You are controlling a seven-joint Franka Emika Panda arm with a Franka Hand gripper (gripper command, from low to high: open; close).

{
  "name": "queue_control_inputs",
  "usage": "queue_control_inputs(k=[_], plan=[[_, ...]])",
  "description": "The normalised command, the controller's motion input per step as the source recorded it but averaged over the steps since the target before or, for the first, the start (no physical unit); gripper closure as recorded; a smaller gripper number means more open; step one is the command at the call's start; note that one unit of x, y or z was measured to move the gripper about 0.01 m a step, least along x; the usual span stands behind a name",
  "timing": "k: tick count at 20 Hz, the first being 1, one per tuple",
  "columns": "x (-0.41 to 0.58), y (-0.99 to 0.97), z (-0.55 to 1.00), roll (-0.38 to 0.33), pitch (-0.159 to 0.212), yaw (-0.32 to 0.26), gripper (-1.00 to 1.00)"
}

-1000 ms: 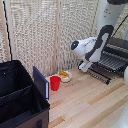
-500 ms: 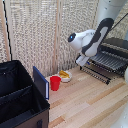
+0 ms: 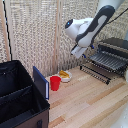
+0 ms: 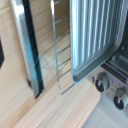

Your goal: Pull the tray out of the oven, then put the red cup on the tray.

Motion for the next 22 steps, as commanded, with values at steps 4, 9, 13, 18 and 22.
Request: queue_control_inputs(k=[4, 9, 13, 18, 22], plan=[[0.0, 0.29, 0.32, 0.255, -0.009, -0.227, -1.0], [0.0, 0.29, 0.32, 0.255, -0.01, -0.226, -1.0], [-0.009, 0.38, 0.25, 0.163, -0.022, -0.232, -1.0], [0.0, 0.54, 0.1, 0.048, -0.024, -0.222, -1.0], [0.013, 0.7, 0.0, -0.018, -0.063, -0.195, -1.0]])
